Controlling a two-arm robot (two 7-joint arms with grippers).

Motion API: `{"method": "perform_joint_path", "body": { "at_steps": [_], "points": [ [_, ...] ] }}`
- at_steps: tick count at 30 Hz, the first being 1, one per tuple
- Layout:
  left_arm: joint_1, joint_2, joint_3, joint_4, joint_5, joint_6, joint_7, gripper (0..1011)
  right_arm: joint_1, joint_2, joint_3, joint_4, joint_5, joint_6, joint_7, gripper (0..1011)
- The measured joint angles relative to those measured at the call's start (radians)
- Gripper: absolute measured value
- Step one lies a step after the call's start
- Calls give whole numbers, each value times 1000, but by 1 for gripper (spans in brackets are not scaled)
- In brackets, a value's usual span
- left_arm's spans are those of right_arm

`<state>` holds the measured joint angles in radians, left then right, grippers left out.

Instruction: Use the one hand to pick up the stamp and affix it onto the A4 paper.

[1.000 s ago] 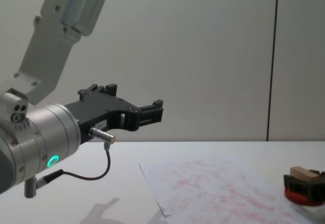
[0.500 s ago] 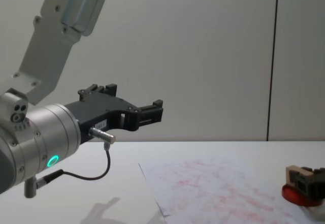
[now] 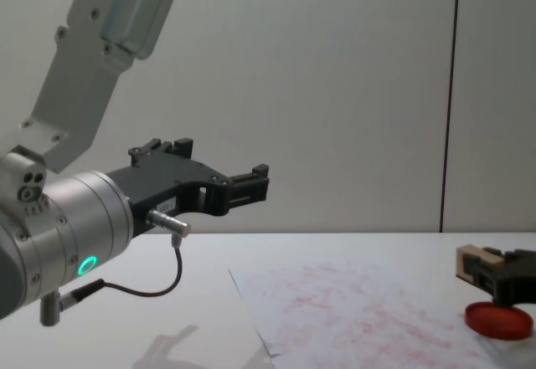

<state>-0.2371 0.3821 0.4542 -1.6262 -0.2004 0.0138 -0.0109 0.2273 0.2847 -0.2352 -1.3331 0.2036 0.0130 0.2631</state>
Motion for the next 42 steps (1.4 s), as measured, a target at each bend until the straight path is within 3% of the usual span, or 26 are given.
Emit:
{"method": "perform_joint_path", "body": {
  "at_steps": [21,42],
  "points": [
    [0,0,0,0,0,0,0,993,-65,-2,-28,-90,87,39,67,221],
    [0,0,0,0,0,0,0,993,-117,3,-53,-110,84,65,83,221]
  ]
}}
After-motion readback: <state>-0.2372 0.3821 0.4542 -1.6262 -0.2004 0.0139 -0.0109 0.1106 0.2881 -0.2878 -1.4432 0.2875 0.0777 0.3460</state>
